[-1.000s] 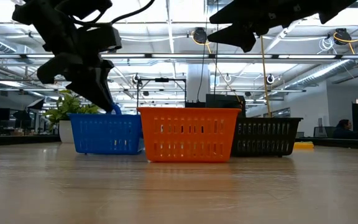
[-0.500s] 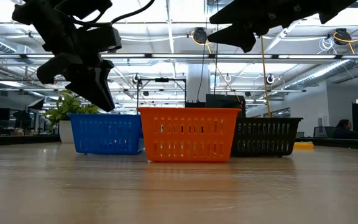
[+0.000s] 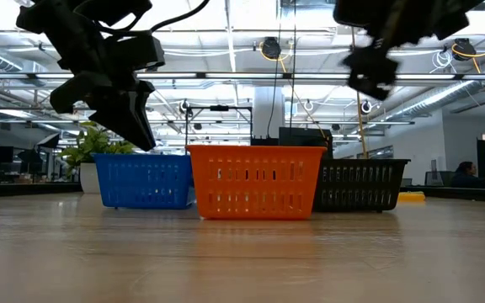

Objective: Sort spring keychains
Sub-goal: Put the blue spring keychain into the blue bin

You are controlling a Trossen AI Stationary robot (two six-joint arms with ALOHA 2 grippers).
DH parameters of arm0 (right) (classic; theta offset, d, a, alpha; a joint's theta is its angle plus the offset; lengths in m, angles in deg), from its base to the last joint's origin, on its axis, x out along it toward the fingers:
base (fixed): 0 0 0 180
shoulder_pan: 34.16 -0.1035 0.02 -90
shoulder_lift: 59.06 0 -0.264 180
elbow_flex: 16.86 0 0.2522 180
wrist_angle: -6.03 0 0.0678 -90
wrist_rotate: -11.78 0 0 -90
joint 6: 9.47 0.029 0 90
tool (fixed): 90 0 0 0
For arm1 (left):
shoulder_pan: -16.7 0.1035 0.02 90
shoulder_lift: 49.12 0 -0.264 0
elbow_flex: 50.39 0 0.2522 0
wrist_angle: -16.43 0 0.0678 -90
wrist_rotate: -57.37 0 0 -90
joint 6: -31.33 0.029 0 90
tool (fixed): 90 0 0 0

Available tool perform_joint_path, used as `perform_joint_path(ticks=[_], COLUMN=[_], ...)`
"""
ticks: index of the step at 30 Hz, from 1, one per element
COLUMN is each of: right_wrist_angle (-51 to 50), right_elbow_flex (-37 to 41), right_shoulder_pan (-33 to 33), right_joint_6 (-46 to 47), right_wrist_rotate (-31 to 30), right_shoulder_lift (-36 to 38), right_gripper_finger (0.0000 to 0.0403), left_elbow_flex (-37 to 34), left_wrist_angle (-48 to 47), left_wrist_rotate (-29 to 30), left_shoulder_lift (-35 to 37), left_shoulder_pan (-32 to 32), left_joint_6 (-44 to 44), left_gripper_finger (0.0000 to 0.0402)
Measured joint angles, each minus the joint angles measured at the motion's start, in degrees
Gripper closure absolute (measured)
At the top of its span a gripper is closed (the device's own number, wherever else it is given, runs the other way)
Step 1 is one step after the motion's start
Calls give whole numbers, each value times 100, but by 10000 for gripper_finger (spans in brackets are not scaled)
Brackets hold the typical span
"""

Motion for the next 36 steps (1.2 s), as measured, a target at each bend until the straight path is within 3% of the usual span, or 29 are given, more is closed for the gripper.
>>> perform_joint_path(ticks=[3,6,10,12,15,18,20,27,36], right_wrist_angle=[238,1510,3587,3617,2339,326,-998,-3170,-4597], right_elbow_flex=[3,4,-8,-84,-410,-1093,-1589,-2735,-2362], right_shoulder_pan=[-453,-1059,-1884,-2310,-2864,-3205,-3397,-3833,-3991], right_joint_6=[741,910,-114,-668,-729,252,1224,3454,4597], right_wrist_rotate=[331,-5,-757,-1258,-2300,-3345,-3529,-2713,-1727], right_shoulder_lift=[-2,-7,-22,-14,-54,-277,-523,-1602,-2189], right_gripper_finger=[140,140,140,141,149,162,172,200,215], left_elbow_flex=[0,0,0,0,0,0,0,0,0], left_wrist_angle=[4,4,7,9,32,33,33,83,596], left_wrist_rotate=[0,0,0,0,0,0,0,0,0], left_shoulder_lift=[0,0,1,0,0,1,0,1,0], left_shoulder_pan=[0,0,0,0,0,0,0,0,0], left_joint_6=[0,0,-7,0,-2,-1,0,0,1], left_gripper_finger=[337,337,337,337,337,337,336,336,337])
